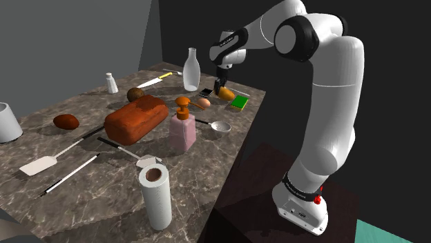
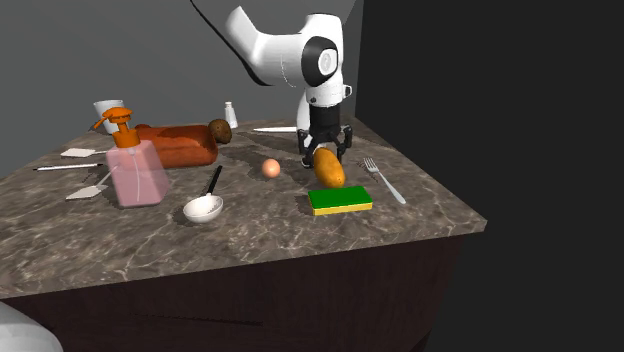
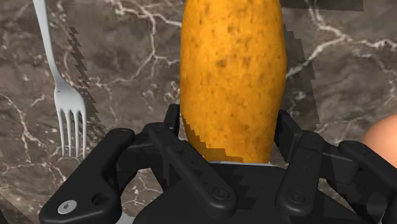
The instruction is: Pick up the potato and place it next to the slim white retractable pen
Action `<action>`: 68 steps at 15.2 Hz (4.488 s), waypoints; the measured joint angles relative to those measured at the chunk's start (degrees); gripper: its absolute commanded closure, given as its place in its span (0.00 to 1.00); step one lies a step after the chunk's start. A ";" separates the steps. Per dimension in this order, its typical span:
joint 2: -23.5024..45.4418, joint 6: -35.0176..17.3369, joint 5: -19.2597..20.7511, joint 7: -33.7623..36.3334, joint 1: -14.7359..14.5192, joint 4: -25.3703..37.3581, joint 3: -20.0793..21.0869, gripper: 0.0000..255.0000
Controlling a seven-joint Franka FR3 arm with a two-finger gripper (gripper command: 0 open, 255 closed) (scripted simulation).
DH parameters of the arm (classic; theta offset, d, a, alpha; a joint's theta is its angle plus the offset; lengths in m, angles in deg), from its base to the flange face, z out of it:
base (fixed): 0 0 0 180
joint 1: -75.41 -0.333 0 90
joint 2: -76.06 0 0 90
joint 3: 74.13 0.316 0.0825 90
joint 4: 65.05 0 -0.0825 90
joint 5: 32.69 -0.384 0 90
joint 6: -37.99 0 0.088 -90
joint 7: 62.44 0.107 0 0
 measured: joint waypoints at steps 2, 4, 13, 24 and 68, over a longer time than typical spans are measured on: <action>-0.82 1.20 0.33 0.09 -0.05 0.41 -0.18 1.00; -1.74 2.46 0.70 0.35 -0.20 0.80 -0.33 1.00; -4.40 8.46 1.84 0.96 -0.43 4.27 -0.82 1.00; -6.43 15.98 2.74 1.55 -0.55 9.88 -1.13 1.00; -15.79 16.56 11.91 61.51 -31.16 -0.67 25.73 1.00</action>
